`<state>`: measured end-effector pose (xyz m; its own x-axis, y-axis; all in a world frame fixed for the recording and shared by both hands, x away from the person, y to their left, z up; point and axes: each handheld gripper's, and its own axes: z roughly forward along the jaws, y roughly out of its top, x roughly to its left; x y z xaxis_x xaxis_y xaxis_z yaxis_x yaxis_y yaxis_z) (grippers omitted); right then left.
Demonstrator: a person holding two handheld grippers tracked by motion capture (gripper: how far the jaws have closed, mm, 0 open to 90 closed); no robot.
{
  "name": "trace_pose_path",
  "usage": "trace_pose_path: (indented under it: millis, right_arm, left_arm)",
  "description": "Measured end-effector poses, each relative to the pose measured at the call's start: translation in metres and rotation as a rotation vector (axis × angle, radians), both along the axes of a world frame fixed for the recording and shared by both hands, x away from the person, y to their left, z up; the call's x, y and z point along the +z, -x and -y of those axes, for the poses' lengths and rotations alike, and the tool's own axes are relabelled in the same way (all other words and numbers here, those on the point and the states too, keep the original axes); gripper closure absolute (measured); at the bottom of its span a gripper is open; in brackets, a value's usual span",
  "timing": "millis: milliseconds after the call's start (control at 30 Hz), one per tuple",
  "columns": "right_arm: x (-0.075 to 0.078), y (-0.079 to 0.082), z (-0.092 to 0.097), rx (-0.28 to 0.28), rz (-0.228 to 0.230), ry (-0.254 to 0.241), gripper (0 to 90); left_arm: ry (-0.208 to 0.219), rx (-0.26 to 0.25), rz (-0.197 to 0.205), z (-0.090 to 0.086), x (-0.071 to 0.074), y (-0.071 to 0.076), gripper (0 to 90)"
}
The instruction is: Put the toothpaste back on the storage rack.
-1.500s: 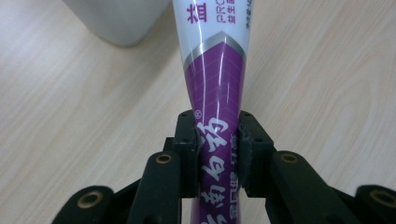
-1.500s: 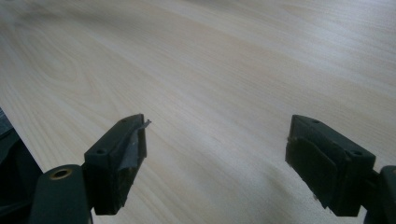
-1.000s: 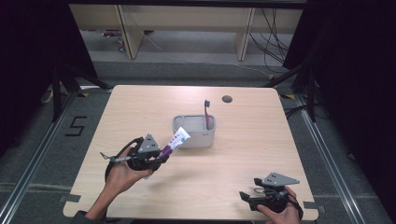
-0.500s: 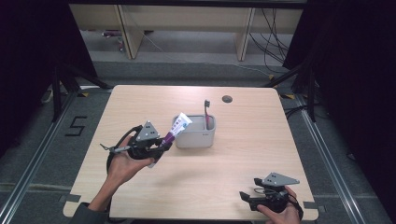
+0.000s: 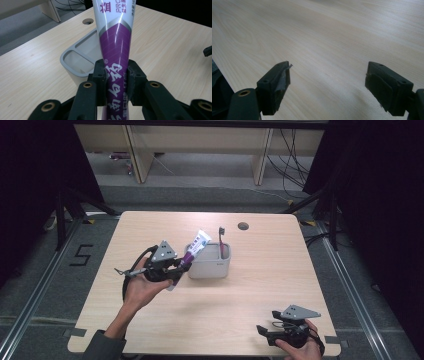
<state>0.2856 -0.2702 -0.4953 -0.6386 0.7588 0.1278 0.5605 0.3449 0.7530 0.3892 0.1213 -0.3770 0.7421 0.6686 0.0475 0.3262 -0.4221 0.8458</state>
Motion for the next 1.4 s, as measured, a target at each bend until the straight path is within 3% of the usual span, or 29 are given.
trace_pose_path:
  millis: [567,867,1100,1400]
  right_arm:
    - [0.0,0.0,0.0,-0.004,0.005,-0.011,20.7]
    - [0.001,0.0,0.001,-0.004,0.008,-0.013,20.7]
    - [0.001,0.0,0.001,-0.005,0.008,-0.014,20.7]
    - [0.001,0.0,0.002,0.003,0.0,-0.015,20.7]
  left_arm:
    - [0.109,0.031,0.066,0.027,0.018,-0.017,72.3]
    - [0.212,0.076,0.113,0.035,0.02,-0.032,72.2]
    - [0.226,0.101,0.107,0.041,0.018,-0.044,72.2]
    - [0.254,0.129,0.127,0.051,0.014,-0.057,72.2]
